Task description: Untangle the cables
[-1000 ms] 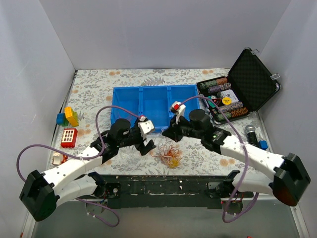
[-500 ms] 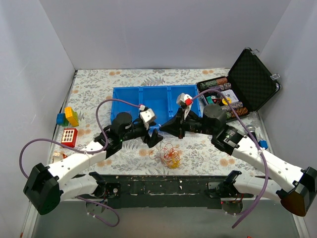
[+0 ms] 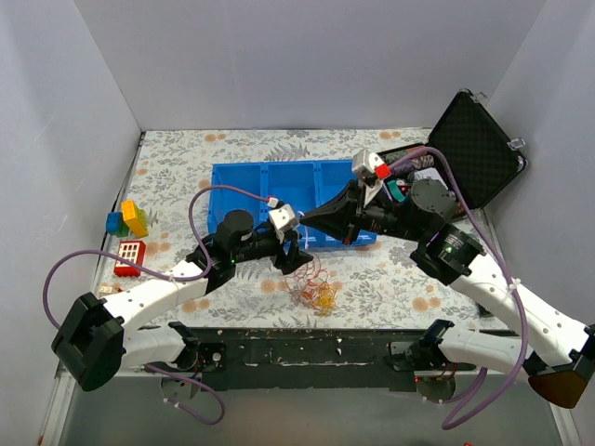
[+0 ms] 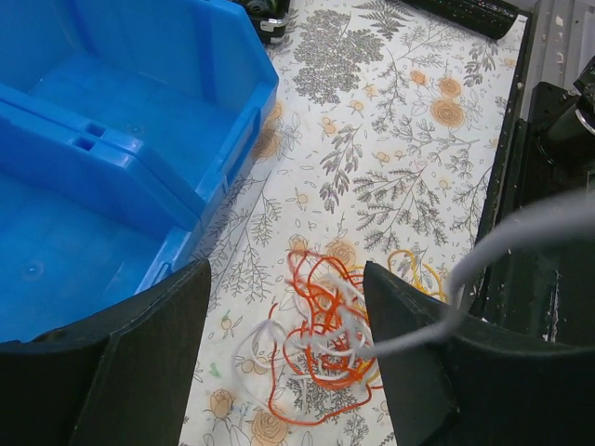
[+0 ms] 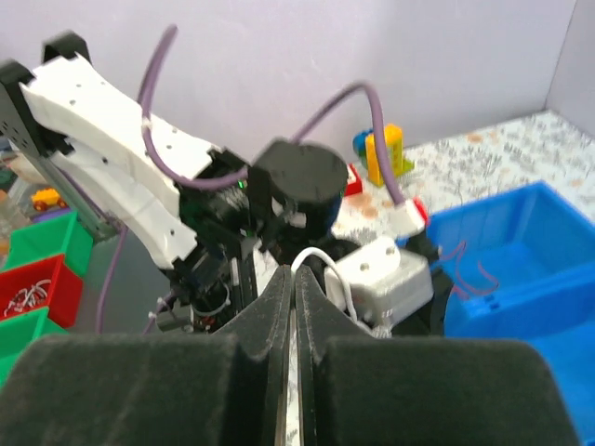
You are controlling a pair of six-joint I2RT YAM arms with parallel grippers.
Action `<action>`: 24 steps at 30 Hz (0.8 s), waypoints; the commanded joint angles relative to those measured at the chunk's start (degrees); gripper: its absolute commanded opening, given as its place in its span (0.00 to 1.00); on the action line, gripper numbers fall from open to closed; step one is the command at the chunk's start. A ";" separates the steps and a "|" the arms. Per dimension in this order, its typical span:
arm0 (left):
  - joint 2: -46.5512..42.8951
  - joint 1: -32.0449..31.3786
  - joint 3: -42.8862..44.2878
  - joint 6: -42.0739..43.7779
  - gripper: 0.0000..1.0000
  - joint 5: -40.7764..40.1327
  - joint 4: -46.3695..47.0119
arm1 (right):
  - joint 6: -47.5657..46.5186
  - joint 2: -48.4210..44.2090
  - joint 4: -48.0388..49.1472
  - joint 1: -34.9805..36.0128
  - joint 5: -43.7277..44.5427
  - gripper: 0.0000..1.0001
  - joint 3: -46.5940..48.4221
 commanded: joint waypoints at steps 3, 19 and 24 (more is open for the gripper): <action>-1.07 -0.76 -2.80 3.31 0.66 2.30 0.79 | -3.37 -1.73 1.28 0.31 3.06 0.01 10.90; -1.94 -2.96 -6.93 7.96 0.62 3.36 0.79 | -12.16 0.55 -3.12 0.31 7.63 0.01 29.80; -2.56 -3.22 -9.83 11.92 0.57 3.62 0.70 | -14.72 2.39 -3.56 0.31 10.10 0.01 35.34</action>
